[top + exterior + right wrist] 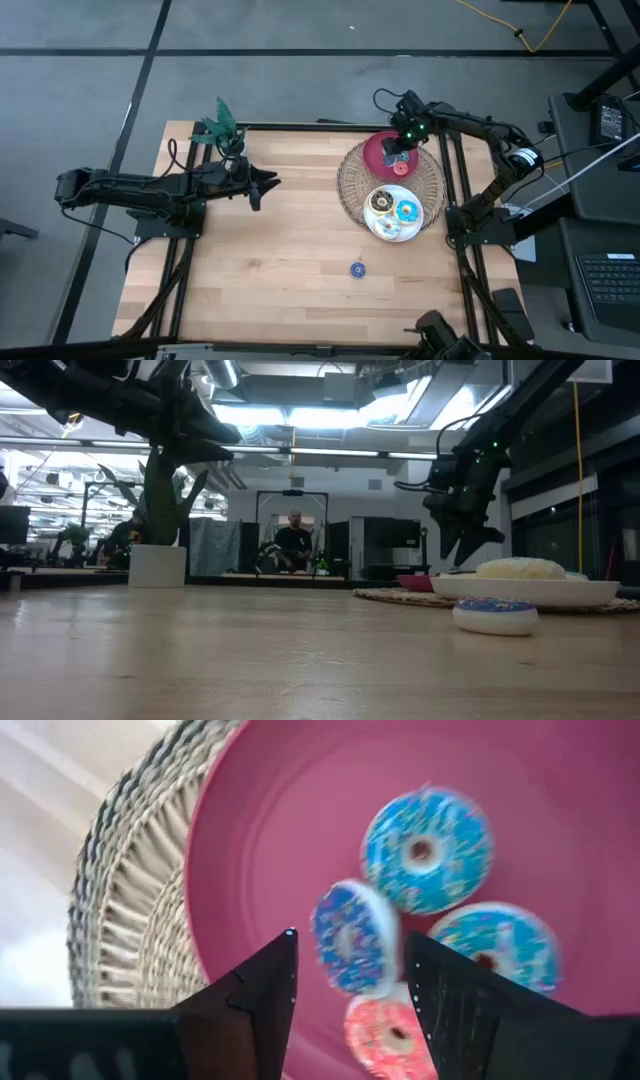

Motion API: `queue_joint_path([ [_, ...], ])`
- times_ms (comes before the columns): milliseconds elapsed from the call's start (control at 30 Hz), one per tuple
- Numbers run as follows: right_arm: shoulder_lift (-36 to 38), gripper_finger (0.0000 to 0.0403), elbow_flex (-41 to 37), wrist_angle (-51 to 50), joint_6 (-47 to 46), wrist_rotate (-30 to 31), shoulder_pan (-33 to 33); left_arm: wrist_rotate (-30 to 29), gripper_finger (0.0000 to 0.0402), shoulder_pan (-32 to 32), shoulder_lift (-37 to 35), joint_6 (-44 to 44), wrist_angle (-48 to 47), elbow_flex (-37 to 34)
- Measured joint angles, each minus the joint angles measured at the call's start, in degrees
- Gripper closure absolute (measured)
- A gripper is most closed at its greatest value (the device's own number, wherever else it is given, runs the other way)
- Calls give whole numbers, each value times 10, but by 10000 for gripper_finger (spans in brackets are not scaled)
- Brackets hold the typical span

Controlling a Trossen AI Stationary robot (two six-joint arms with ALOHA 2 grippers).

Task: Pick & Place donuts
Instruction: Put the right small dark blue donut on the red plate

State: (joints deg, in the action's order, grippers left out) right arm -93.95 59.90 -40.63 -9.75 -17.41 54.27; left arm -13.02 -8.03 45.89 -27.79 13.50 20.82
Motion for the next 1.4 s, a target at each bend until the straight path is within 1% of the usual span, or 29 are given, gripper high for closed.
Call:
queue_joint_path([
  [133, 0, 220, 33, -22, 24, 33, 7, 7, 258, 0, 0, 0, 0, 0],
  [267, 0, 220, 75, -36, 27, 34, 8, -8, 258, 0, 0, -12, 0, 0],
  [367, 0, 221, 108, -48, 24, 20, 6, -14, 258, 0, 0, -31, -5, 0],
  [500, 0, 221, 145, -70, 22, -21, -6, -16, 258, 2, 0, -72, -64, 0],
  [633, 0, 221, 173, -93, 18, -22, -21, -4, 258, 16, 0, -85, -120, 0],
  [833, 0, 221, 197, -95, 6, -22, -41, 7, 258, 47, 0, -85, -172, 0],
  [967, 0, 221, 203, -102, -5, -22, -54, 7, 247, 59, -4, -70, -181, 0],
  [1067, 0, 221, 204, -111, -7, -21, -63, -3, 232, 70, -20, -44, -181, 0],
  [1233, 0, 221, 204, -122, -22, -21, -82, -54, 211, 91, -61, -13, -185, -1],
  [1333, 0, 221, 204, -122, -34, -17, -95, -83, 206, 104, -100, -13, -158, -38],
  [1400, 0, 221, 204, -122, -40, -10, -104, -85, 206, 111, -129, -27, -122, -76],
])
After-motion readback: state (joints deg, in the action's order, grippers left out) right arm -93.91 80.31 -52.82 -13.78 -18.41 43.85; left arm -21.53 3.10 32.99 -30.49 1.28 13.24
